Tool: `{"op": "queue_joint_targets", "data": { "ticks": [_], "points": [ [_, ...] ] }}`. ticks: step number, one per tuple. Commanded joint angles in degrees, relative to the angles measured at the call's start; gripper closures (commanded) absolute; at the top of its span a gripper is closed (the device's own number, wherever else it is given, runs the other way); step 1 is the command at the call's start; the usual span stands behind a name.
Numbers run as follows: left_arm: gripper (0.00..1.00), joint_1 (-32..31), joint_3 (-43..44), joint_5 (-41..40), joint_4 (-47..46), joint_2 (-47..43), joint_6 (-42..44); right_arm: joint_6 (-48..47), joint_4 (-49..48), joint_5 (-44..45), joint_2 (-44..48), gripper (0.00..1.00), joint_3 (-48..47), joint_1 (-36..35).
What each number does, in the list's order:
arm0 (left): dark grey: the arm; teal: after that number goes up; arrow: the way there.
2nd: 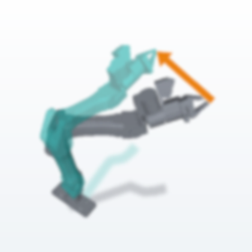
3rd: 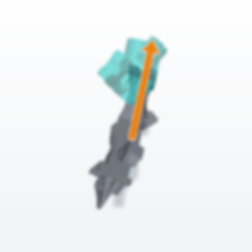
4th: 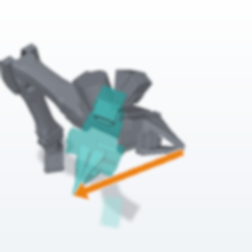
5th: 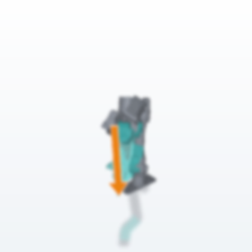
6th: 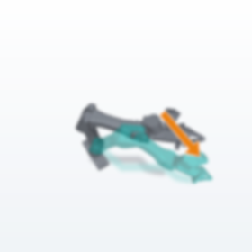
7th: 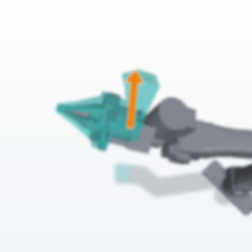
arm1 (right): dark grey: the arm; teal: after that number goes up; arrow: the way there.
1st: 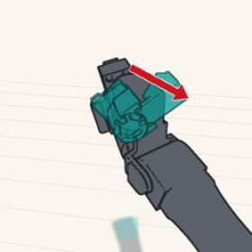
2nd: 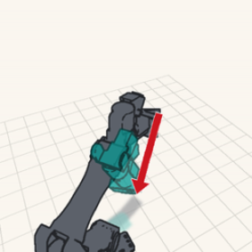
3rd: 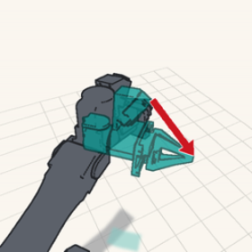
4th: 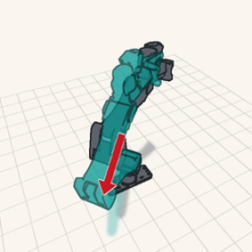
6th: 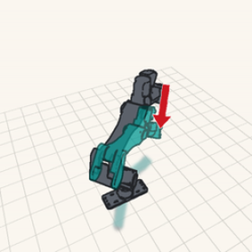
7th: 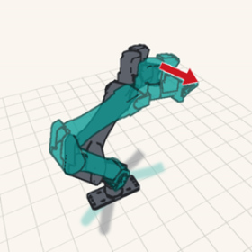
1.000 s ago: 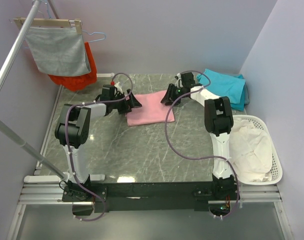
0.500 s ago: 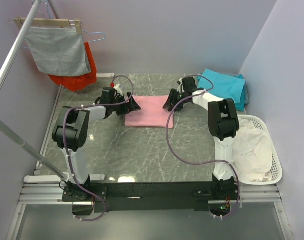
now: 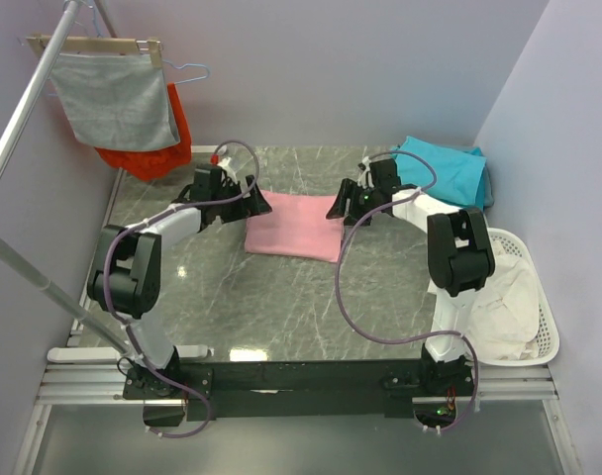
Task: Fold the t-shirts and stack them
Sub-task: Put the neatly folded tshirt into the corner of the board with the right arm
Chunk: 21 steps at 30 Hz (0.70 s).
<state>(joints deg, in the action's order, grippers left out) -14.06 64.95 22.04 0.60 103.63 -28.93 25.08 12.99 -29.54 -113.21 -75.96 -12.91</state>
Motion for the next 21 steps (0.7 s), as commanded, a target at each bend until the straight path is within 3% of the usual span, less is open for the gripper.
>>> {"op": "queue_joint_targets", "data": {
  "ticks": [1, 13, 21],
  "points": [
    [0.01, -0.09, 2.02, -4.46, 1.68, -4.15, 1.33, -2.58, 3.25, 4.39, 2.64, 0.26, -1.82, 0.51],
    [0.01, 0.09, 3.17, -6.75, 1.51, 2.88, 1.77, -1.62, 2.74, 5.81, 2.29, 0.25, 2.4, 1.22],
    [0.01, 0.09, 3.08, -3.94, 0.55, 7.54, 0.81, 1.98, -0.42, 2.04, -1.48, 0.25, 4.25, 0.69]
  ]
}}
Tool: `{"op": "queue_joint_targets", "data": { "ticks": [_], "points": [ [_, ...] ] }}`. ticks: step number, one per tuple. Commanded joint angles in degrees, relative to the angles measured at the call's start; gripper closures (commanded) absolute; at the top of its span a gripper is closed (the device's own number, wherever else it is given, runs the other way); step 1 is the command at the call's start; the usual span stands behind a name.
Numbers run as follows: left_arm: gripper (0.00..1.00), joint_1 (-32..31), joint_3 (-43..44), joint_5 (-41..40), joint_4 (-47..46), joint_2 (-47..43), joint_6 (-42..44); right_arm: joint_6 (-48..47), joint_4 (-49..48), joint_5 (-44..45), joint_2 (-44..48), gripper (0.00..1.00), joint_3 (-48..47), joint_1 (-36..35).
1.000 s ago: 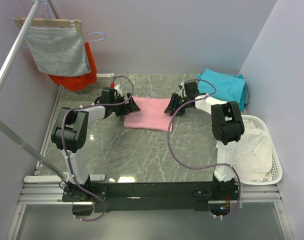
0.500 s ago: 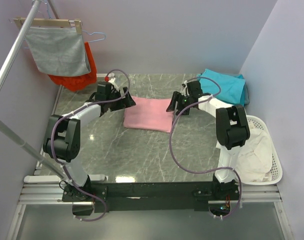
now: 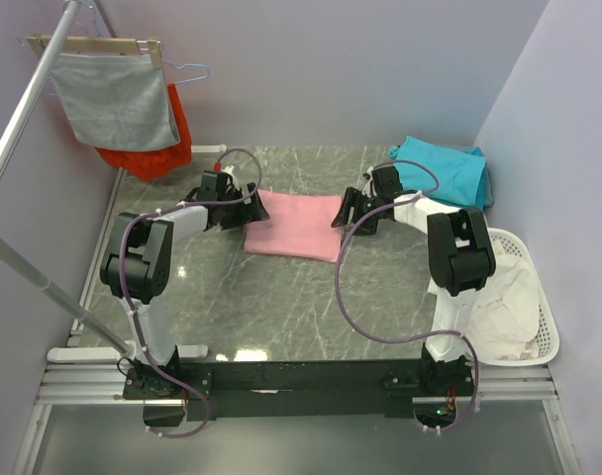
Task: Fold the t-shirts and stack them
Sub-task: Put the neatly folded tshirt into the corner of the board with the right arm
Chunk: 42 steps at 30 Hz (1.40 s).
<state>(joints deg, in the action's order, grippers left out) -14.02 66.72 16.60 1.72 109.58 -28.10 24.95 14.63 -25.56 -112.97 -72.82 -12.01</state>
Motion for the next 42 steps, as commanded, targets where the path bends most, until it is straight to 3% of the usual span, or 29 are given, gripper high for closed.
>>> {"op": "queue_joint_targets", "data": {
  "ticks": [1, 10, 13, 15, 16, 17, 19, 23, 31, 42],
  "points": [
    [0.01, 0.05, 0.87, 2.11, -1.27, 1.78, -0.38, 2.38, -2.24, -2.47, -2.25, 0.25, 0.75, -0.55],
    [0.01, -0.22, -5.89, 4.58, -5.85, 0.28, -4.24, 8.7, -5.13, -0.37, -8.93, 0.26, -2.86, -9.34],
    [0.01, -0.3, -8.18, 5.11, -7.43, -0.33, -5.3, 13.1, -9.87, -1.07, -9.9, 0.31, -2.07, -9.87],
    [0.01, -0.39, -9.06, 5.81, -7.78, -0.33, -5.65, 15.04, -11.72, -0.54, -10.08, 0.42, -2.07, -9.87],
    [0.01, -0.48, -9.32, 5.9, -7.87, -0.42, -5.65, 15.13, -11.99, -1.5, -10.34, 0.52, -2.59, -9.96],
    [0.01, -0.48, -9.76, 5.9, -8.04, -0.42, -5.83, 15.13, -11.74, -1.86, -11.21, 0.75, -3.2, -9.96],
    [0.0, -0.57, -9.77, 5.73, -8.04, -0.42, -5.74, 15.04, -11.47, -2.91, -11.92, 1.0, -4.96, -9.7],
    [0.01, -0.57, -8.71, 5.46, -7.08, -0.33, -5.48, 12.68, -11.03, -3.62, -10.35, 1.0, -6.81, -8.56],
    [0.01, -0.48, -6.0, 8.0, -5.58, -5.15, -5.21, 4.42, 0.56, 1.21, -3.14, 1.0, -17.61, -1.27],
    [0.01, -0.48, -1.77, 12.75, -3.82, -9.3, -4.86, 0.98, 11.64, 9.02, -8.31, 1.0, -45.91, 11.92]
  ]
}}
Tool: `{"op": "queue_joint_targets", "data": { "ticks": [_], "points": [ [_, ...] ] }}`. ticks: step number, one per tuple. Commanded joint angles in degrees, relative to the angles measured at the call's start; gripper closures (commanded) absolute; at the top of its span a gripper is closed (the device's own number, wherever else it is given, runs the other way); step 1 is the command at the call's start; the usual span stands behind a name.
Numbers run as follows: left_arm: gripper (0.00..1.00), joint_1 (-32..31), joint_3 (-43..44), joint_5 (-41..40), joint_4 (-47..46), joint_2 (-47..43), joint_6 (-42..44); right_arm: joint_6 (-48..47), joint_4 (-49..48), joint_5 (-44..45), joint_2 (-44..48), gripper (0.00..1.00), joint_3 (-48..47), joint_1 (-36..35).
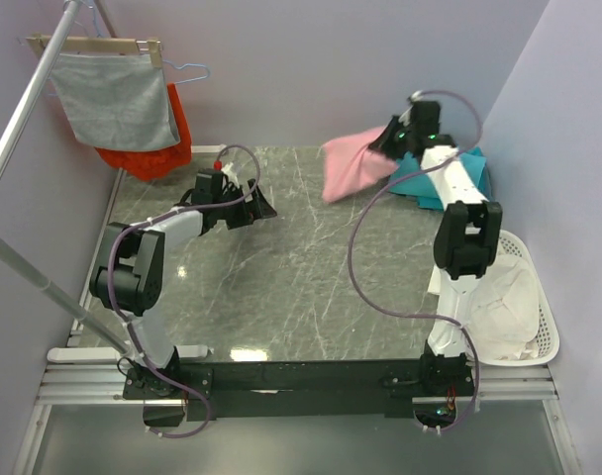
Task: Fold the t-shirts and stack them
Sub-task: Put the neatly folded tshirt into the corner of the board with the right arm
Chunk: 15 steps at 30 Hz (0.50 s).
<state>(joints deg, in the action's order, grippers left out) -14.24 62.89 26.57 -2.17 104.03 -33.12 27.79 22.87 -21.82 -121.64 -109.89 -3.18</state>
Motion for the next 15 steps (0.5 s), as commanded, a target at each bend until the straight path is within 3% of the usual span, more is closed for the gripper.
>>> {"op": "queue_joint_targets", "data": {
  "ticks": [1, 4, 7, 15],
  "points": [
    [0.01, -0.26, 2.06, 3.05, -0.11, -4.01, -0.01, -1.43, 3.58, 6.43, 0.09, 1.0, -10.25, 6.49],
    [0.01, -0.26, 2.41, 3.84, -0.29, -3.75, -0.27, 0.33, 3.76, 9.85, 0.27, 1.0, -12.28, 10.63],
    [0.01, -0.26, 2.67, 4.19, -0.64, -3.48, -0.36, 0.86, 2.71, 15.73, 2.63, 1.0, -8.08, 13.1],
    [0.01, -0.26, 3.55, 6.74, -0.46, -1.37, -0.71, 4.28, -1.69, 28.67, 7.99, 1.0, 11.43, 16.18]
  ]
}}
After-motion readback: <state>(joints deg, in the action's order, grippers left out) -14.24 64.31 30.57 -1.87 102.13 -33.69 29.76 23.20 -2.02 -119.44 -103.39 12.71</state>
